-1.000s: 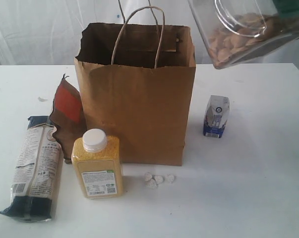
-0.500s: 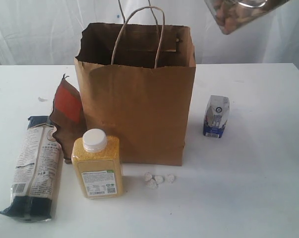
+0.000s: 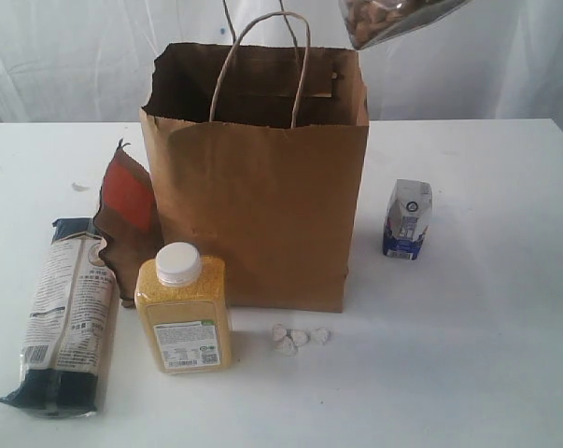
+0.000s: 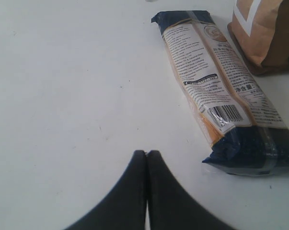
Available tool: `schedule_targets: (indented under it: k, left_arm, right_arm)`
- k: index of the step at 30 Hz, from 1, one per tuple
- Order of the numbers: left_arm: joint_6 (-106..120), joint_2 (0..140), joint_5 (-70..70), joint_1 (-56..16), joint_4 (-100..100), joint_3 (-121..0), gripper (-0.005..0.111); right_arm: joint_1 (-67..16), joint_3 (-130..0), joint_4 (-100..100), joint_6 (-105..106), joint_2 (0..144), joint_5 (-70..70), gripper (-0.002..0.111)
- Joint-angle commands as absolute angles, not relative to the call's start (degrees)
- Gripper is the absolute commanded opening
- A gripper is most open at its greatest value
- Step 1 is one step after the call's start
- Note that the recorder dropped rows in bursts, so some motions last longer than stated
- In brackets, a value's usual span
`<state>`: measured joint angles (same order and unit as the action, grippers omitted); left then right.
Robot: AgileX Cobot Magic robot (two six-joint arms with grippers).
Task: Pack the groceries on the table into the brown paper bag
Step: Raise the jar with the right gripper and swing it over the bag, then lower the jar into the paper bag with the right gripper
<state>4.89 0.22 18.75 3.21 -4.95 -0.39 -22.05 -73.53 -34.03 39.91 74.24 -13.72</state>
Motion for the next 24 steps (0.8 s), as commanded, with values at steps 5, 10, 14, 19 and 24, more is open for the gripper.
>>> schedule_targets:
  k: [5, 10, 14, 19, 24]
  left_arm:
    - [4.9, 0.0, 19.1, 3.2, -5.2, 0.0, 0.000]
    - [4.9, 0.0, 19.1, 3.2, -5.2, 0.0, 0.000]
    - [4.9, 0.0, 19.1, 3.2, -5.2, 0.0, 0.000]
    - [4.9, 0.0, 19.1, 3.2, -5.2, 0.0, 0.000]
    - [4.9, 0.0, 19.1, 3.2, -5.2, 0.0, 0.000]
  right_arm:
    - [-26.9, -74.3, -35.3, 41.6, 75.1, -11.1, 0.005]
    - [-28.7, -74.3, -35.3, 41.5, 75.5, -10.7, 0.005]
    - [-29.3, -74.3, -35.5, 41.5, 76.8, -9.7, 0.005]
    - [-29.8, -74.3, -37.7, 41.5, 79.2, -9.1, 0.005]
    - [-30.6, -74.3, -37.7, 41.5, 80.3, -8.8, 0.005]
